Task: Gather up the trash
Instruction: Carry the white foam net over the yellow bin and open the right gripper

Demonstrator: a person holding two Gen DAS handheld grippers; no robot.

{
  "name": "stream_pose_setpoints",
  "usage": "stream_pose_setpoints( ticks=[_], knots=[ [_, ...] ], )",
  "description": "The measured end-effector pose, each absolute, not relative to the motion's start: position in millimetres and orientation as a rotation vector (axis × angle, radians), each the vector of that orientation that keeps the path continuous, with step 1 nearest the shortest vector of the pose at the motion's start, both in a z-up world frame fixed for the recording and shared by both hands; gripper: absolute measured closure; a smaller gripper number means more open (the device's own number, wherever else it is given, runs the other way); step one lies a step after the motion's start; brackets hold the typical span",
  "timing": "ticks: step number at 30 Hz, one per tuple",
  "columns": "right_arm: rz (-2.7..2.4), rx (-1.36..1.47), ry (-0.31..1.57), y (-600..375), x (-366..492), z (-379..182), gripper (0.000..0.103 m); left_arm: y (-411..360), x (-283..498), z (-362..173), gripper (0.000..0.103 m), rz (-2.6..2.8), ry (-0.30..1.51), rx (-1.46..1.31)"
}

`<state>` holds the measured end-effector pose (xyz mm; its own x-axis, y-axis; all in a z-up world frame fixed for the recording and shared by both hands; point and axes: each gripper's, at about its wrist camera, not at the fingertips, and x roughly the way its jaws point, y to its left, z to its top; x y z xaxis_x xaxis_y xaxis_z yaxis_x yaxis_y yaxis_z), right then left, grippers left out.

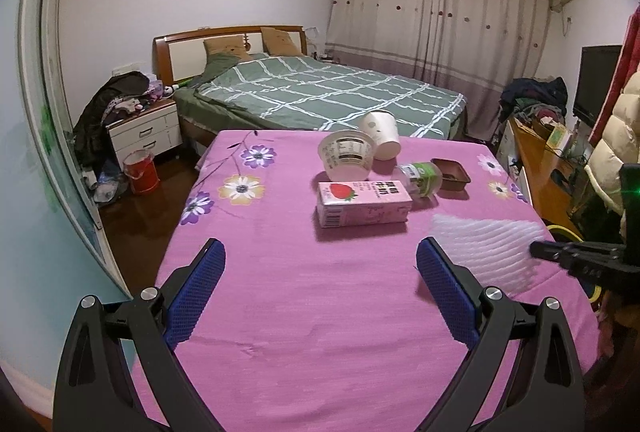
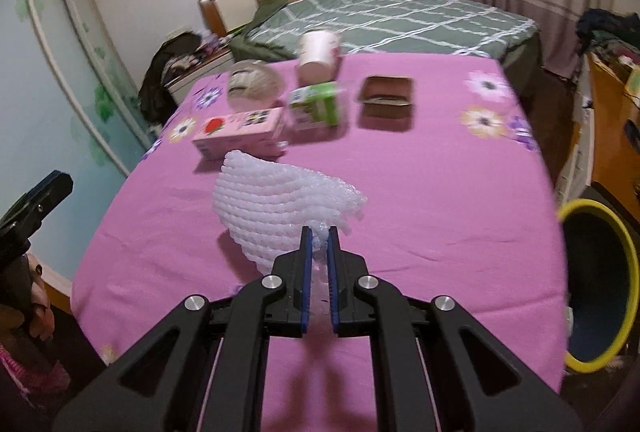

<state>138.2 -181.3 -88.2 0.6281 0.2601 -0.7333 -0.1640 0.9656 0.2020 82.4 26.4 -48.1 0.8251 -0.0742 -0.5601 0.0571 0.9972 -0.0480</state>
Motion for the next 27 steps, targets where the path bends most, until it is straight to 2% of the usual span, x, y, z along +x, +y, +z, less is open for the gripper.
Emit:
stream_pose_setpoints(
  ticks=[14,27],
  knots=[
    [-0.07,0.237,0.804,-306,112,-86,0.096,-10,94,-47,0.008,-0.117,0.609,0.009],
    [-0.39,0.324,0.807,-410,99,-115,0.096,-28,106,-53,0.008,-0.146,0.63,0.038]
  ],
)
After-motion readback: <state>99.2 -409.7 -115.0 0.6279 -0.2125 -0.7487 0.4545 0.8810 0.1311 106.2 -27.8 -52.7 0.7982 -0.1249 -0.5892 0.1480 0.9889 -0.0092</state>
